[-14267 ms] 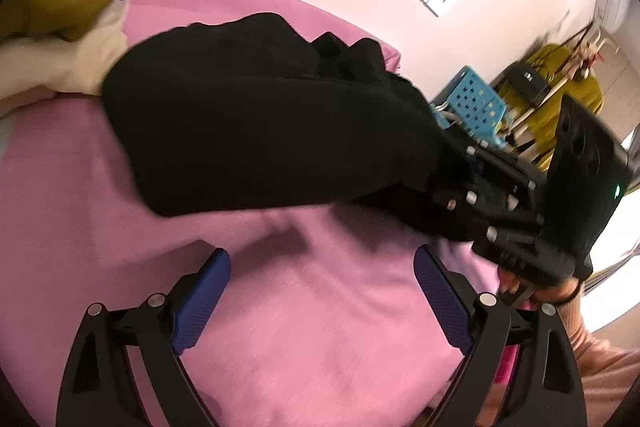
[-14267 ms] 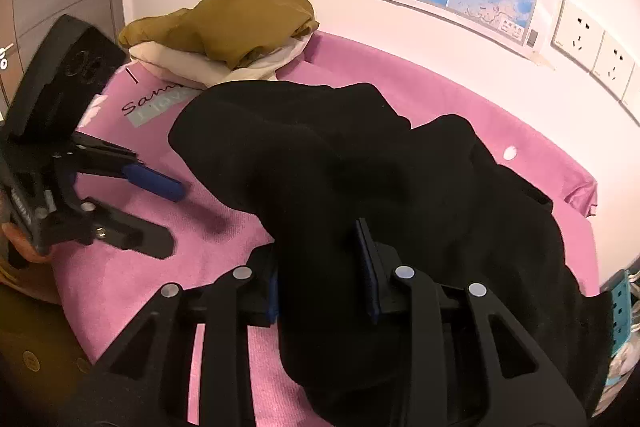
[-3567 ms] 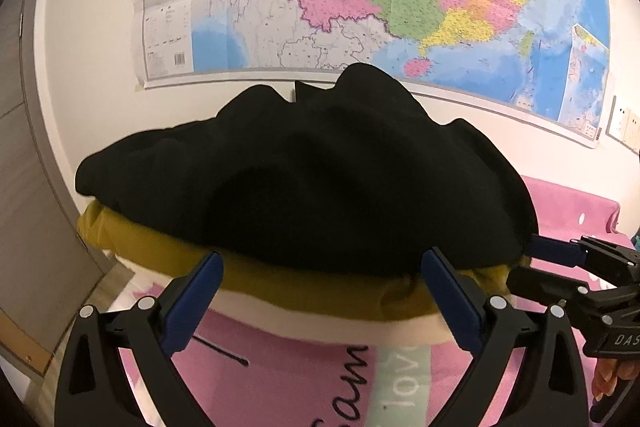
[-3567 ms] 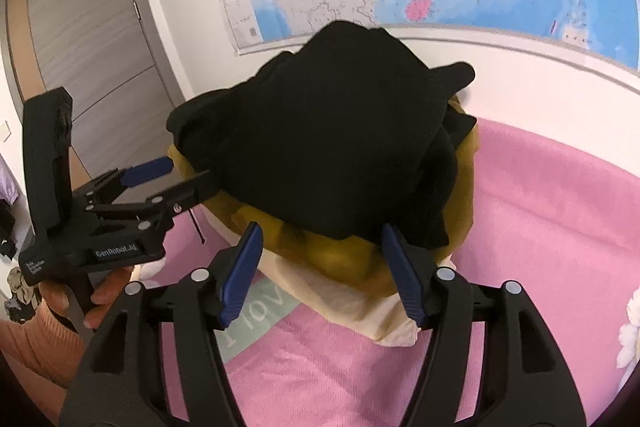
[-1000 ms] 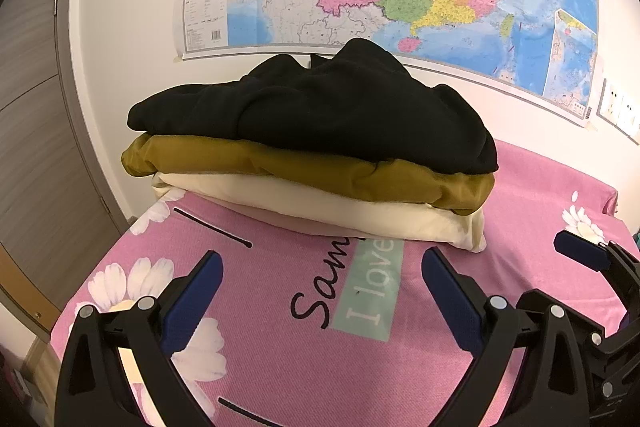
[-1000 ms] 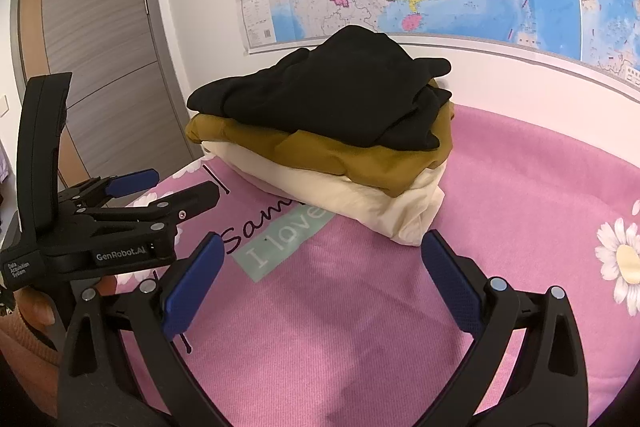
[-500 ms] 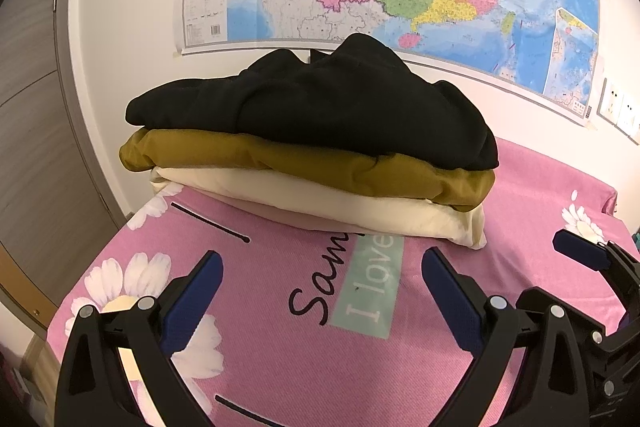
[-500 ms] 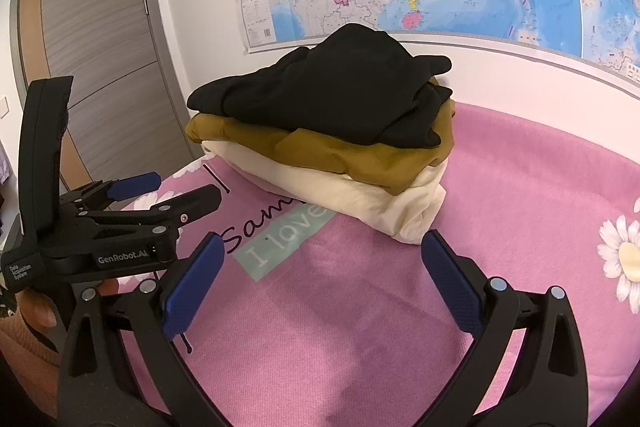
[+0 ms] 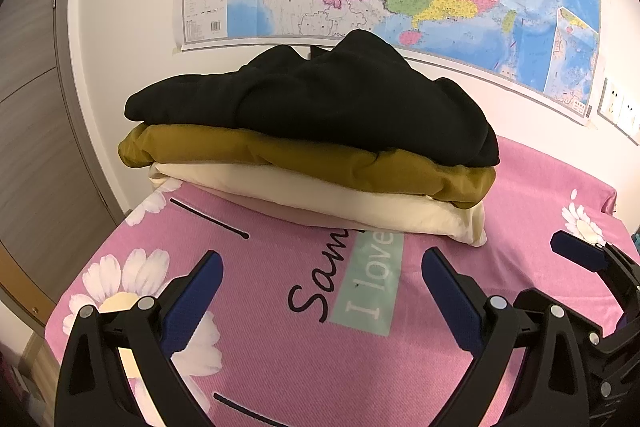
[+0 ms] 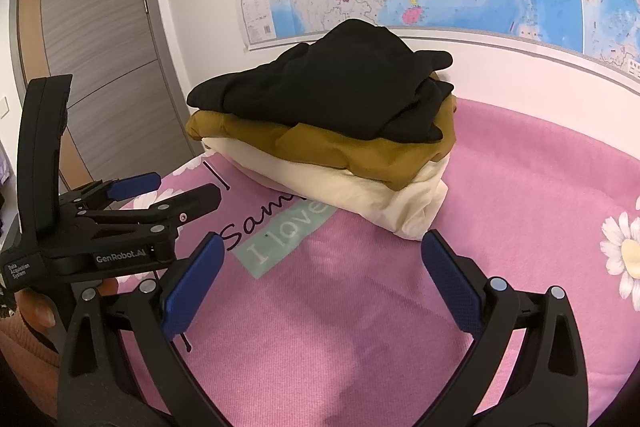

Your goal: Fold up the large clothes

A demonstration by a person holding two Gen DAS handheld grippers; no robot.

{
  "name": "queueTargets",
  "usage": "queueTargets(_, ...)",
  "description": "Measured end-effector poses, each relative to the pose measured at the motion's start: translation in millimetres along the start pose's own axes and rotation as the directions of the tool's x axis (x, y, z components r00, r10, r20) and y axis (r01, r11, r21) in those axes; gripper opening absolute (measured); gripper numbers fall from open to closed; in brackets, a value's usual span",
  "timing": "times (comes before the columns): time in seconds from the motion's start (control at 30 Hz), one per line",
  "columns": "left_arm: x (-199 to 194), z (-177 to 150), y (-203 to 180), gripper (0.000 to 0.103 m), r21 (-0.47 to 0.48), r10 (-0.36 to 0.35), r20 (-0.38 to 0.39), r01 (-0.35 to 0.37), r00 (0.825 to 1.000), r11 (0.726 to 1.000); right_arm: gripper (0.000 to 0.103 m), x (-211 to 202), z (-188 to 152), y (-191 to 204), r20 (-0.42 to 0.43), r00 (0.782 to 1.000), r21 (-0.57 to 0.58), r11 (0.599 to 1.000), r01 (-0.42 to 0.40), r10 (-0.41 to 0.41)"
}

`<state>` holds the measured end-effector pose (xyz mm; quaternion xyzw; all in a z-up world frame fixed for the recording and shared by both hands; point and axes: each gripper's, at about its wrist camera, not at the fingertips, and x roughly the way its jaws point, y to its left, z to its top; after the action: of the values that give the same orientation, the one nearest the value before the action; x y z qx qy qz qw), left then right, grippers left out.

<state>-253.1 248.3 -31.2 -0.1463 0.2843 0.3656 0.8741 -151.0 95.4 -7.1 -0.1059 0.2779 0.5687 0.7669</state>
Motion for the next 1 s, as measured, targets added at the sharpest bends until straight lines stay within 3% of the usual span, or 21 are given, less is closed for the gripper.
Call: queueTargets(1.0, -0.4, -0.7, -3.2, 0.096, 0.006, -0.005, 0.002, 0.005, 1.0, 1.0, 0.097, 0.0, 0.5, -0.8, 0.003, 1.0, 0.008, 1.0, 0.001, -0.001)
